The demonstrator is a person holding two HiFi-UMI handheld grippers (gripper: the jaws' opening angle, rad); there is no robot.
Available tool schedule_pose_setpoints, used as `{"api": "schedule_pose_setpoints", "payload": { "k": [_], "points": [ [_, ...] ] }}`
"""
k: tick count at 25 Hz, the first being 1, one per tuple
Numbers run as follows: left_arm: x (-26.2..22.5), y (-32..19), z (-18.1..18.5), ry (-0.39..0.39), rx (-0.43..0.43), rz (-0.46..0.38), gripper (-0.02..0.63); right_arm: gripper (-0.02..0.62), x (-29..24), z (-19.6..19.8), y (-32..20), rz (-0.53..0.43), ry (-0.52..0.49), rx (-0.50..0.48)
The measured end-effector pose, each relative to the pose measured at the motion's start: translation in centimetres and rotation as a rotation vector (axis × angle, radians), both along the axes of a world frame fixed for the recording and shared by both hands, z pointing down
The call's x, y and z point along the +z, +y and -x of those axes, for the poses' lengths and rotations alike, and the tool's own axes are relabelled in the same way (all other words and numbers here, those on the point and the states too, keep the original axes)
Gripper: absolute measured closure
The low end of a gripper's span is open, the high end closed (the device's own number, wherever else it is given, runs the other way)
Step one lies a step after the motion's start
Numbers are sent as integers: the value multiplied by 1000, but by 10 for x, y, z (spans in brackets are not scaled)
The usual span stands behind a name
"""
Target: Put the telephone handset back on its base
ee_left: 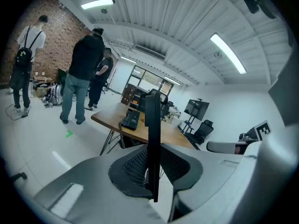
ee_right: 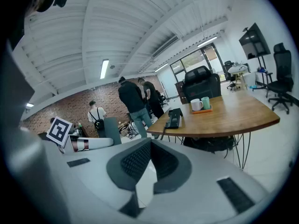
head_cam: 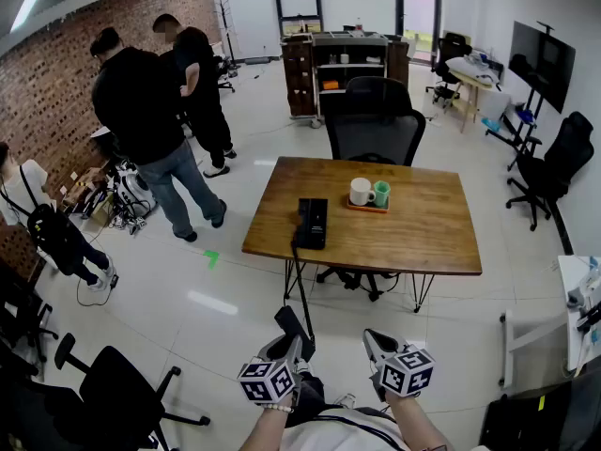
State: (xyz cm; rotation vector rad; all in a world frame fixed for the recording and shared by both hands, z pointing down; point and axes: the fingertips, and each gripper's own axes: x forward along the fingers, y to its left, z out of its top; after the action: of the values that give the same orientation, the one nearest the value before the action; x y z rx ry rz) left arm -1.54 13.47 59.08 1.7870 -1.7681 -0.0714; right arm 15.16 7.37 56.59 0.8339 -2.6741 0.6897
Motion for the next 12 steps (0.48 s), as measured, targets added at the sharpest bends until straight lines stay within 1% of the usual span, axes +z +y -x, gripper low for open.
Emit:
{"api": "schedule_pose_setpoints", "payload": {
  "k": [12],
  "points": [
    [7, 3, 0, 0, 1, 10, 531, 594, 2, -5, 4, -3, -10, 7]
  ]
}}
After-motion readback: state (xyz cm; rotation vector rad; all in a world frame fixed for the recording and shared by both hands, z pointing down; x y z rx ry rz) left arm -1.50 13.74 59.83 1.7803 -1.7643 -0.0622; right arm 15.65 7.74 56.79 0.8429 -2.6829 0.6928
